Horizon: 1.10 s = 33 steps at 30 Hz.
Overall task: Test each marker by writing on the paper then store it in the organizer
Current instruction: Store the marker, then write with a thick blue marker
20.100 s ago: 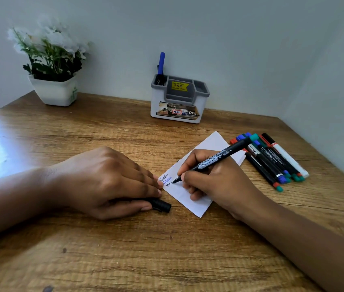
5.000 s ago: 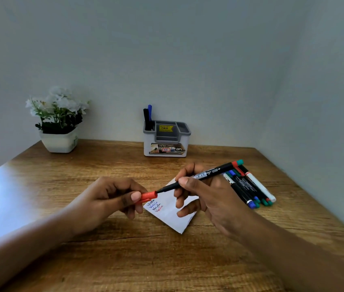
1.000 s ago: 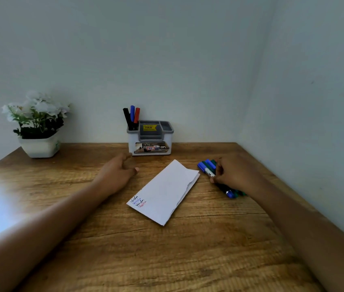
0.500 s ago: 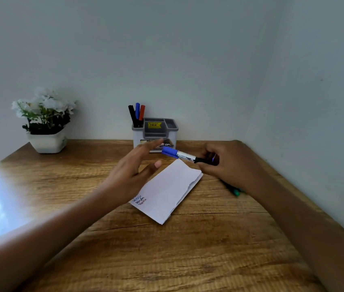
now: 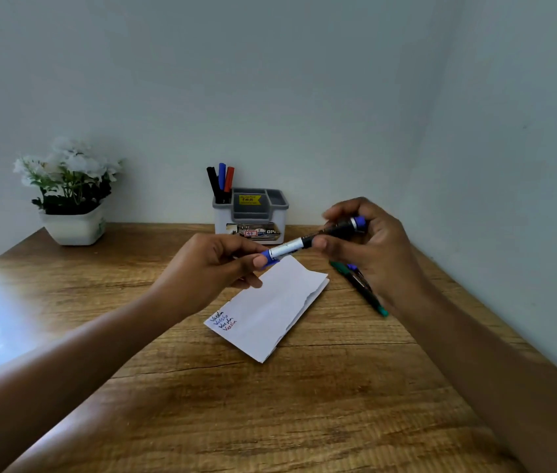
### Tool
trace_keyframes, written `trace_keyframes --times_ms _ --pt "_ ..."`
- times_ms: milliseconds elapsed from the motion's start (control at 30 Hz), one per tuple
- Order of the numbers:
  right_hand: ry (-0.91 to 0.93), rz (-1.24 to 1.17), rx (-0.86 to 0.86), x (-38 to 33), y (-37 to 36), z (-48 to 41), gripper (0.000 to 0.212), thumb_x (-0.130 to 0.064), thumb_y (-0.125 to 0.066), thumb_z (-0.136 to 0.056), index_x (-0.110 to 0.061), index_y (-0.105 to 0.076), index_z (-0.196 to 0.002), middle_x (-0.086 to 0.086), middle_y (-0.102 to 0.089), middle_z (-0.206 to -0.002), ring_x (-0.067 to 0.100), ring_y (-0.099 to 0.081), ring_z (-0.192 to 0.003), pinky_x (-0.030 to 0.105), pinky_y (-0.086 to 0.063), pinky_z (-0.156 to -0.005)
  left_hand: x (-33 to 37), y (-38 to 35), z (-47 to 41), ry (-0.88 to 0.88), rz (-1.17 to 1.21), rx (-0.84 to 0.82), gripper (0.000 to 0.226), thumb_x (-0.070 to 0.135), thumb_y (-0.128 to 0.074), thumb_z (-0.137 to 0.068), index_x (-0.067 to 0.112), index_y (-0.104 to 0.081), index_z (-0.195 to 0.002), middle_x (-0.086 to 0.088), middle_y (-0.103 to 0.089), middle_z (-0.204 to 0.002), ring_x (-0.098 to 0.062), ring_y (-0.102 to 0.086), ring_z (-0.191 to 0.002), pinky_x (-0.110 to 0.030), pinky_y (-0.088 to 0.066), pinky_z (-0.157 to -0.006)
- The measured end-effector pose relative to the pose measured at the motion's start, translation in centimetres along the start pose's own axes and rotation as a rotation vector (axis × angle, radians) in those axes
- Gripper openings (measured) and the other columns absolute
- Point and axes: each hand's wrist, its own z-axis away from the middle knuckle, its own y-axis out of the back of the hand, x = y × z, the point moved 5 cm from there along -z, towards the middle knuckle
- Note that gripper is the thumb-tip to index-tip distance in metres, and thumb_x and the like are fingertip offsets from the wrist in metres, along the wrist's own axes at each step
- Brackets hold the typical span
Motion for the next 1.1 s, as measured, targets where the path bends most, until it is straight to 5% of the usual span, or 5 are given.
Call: trace_keyframes --times_ms 100,600,800,967,1100 --pt "-0.176 -0.371 -0.008 1.4 -1.0 0.3 0.039 -0.011 -0.077 -0.056 -0.015 -0.063 -0.092 -0.002 -0.069 -0.077 0.012 -0.068 -0.078 0.022 -0.055 -0.064 0.1 -0.5 0.1 0.033 0.048 -0.037 0.012 0.022 -0.07 -0.079 0.02 -0.073 -0.09 0.0 -0.076 -0.077 -0.008 -0.073 -0.071 -0.015 -0.057 -0.064" --pt "-0.306 -0.243 0.004 2.9 -3.9 1.2 0.004 -0.016 -0.068 -0.079 -0.013 -0.069 -0.081 -0.003 -0.07 -0.069 0.006 -0.064 -0.062 0.02 -0.054 -0.058 1.3 -0.6 0.5 -0.082 -0.304 0.034 0.013 0.033 -0.07 -0.083 0.027 -0.074 -0.093 0.011 -0.075 -0.07 0.0 -0.071 -0.069 -0.016 -0.058 -0.07" --pt "-0.314 -0.558 0.514 2.7 6.2 -1.5 0.016 -0.021 -0.063 -0.086 -0.01 -0.059 -0.076 -0.002 -0.062 -0.051 0.007 -0.06 -0.047 0.02 -0.053 -0.047 -0.7 1.2 1.0 -0.102 -0.548 0.092 0.02 0.036 -0.074 -0.08 0.026 -0.075 -0.098 0.021 -0.068 -0.066 0.008 -0.064 -0.065 -0.006 -0.046 -0.057" --pt "-0.316 -0.488 0.281 3.5 3.7 -0.8 0.018 -0.028 -0.067 -0.077 -0.011 -0.061 -0.077 -0.003 -0.06 -0.056 0.005 -0.056 -0.046 0.02 -0.05 -0.043 -0.4 2.3 1.0 -0.159 -0.237 0.019 0.028 0.052 -0.071 -0.076 0.028 -0.072 -0.091 0.01 -0.076 -0.082 -0.005 -0.073 -0.078 -0.035 -0.059 -0.08" --pt "-0.348 -0.372 0.043 3.4 -1.0 0.9 0.015 -0.022 -0.07 -0.071 -0.011 -0.066 -0.081 0.004 -0.061 -0.066 0.01 -0.059 -0.053 0.023 -0.052 -0.046 0.5 3.4 2.9 -0.414 -0.477 -0.174 0.03 0.05 -0.063 -0.083 0.027 -0.073 -0.1 0.019 -0.074 -0.095 0.0 -0.07 -0.086 -0.023 -0.059 -0.073"
